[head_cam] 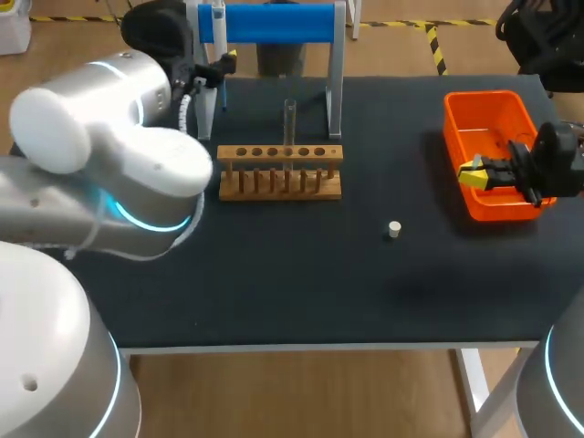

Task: Invert the test tube, pick up the pipette, mount the tip to pipette, aspirate from beaker and dispense into the tube, eject the tip, return the pipette, and cap with the stopper.

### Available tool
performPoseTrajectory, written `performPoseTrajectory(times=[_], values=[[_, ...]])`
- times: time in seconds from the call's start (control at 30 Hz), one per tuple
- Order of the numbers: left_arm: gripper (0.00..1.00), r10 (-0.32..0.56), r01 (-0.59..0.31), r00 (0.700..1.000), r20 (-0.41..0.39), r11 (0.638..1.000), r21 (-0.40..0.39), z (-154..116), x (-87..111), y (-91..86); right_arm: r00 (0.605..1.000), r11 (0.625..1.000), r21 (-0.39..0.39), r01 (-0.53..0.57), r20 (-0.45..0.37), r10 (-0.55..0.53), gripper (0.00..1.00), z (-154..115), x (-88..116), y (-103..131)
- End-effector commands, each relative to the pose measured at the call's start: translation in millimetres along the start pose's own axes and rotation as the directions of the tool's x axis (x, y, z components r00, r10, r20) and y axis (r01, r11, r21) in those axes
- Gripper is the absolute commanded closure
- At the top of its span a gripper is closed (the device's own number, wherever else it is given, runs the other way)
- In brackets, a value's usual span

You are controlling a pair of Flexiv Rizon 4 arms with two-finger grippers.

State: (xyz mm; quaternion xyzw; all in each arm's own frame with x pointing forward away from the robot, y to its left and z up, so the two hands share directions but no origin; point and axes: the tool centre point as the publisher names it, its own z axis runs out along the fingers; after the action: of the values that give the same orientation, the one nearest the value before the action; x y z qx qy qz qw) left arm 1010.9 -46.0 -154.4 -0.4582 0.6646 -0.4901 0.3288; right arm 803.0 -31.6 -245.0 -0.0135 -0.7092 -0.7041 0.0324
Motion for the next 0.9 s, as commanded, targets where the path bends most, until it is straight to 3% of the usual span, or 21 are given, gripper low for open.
performPoseTrajectory(times=[0.03,0.43,0.9], values=[[0.00,-0.008,0.004,0.989,0.150,1.000,0.027,17,2.3,3.5,1.000,1.000,0.002,0.000,0.000,0.000,1.00,0,1,0],[0.00,-0.005,-0.013,0.980,0.201,0.996,0.088,37,-2.5,-2.4,1.000,1.000,0.002,0.000,0.000,0.000,1.00,0,1,0],[0.00,-0.004,-0.006,0.973,0.231,0.999,0.044,66,-7.2,-0.5,1.000,1.000,0.002,0.000,0.000,0.000,1.00,0,1,0]])
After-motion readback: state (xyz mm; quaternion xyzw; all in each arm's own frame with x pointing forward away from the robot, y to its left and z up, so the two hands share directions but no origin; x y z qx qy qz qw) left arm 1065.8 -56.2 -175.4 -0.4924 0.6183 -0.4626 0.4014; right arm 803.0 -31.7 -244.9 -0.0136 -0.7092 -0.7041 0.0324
